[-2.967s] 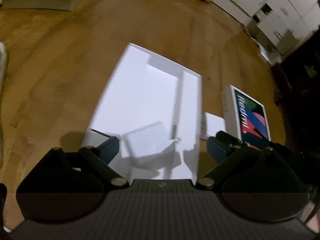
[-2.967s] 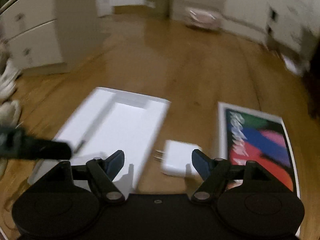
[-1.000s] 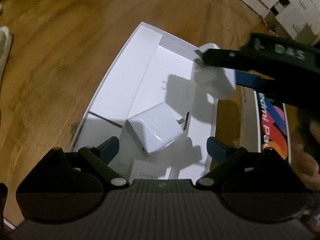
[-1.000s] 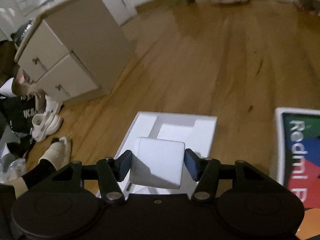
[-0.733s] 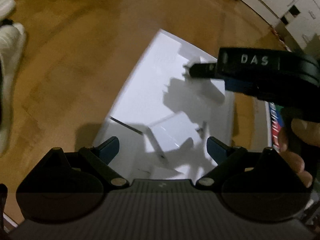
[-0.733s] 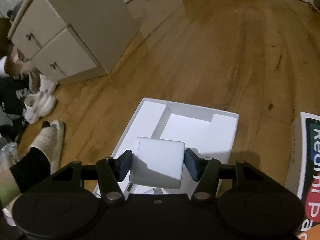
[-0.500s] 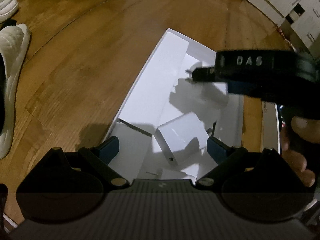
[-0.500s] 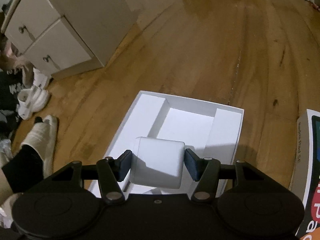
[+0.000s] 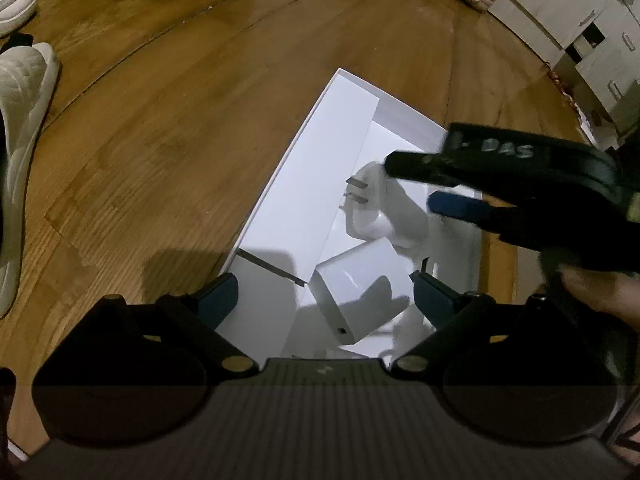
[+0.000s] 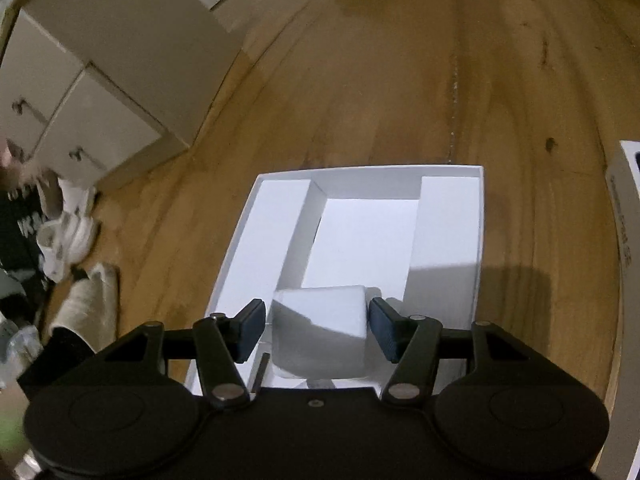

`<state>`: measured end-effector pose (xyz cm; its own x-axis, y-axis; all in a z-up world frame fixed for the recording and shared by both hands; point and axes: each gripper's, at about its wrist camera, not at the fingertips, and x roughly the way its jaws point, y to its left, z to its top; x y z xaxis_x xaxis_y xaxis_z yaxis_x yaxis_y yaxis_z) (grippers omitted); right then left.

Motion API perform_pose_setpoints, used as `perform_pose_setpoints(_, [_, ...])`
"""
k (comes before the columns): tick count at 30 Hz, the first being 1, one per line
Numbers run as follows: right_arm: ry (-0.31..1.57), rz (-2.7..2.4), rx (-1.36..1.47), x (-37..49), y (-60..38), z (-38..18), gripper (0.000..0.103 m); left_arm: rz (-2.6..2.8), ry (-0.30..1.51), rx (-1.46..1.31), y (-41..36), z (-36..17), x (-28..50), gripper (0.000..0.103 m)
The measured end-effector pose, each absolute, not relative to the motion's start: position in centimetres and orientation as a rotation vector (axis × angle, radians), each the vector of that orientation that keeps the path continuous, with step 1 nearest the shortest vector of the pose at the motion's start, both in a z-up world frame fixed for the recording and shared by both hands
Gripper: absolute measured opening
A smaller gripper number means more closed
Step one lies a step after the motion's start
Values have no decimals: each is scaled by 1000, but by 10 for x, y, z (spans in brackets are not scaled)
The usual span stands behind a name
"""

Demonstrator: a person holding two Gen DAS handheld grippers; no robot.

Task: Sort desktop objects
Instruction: 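Lower the charger into the white tray and open the right gripper, then grip the Redmi Pad SE box edge with the left gripper while the right gripper grips its other edge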

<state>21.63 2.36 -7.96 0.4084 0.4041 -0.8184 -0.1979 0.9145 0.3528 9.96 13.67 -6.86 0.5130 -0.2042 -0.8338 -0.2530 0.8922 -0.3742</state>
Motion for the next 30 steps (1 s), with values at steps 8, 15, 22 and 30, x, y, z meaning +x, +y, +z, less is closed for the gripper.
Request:
perform_pose_setpoints(8, [1032,379,153,199,13,-45,68,7,1003,-498,131,-50,97,96])
perform_pose_setpoints(15, [984,336,310,159,-46,-16,72,-76,981,-457,96,-19,93,96])
perform_pose_setpoints(22, [898,218,244,148,-105,21,72,-141,945,-469,57,2,94,96])
perform_pose_setpoints(30, [918,209,354,135,-176,31,72,-372,977,-509,-20,-14,108,96])
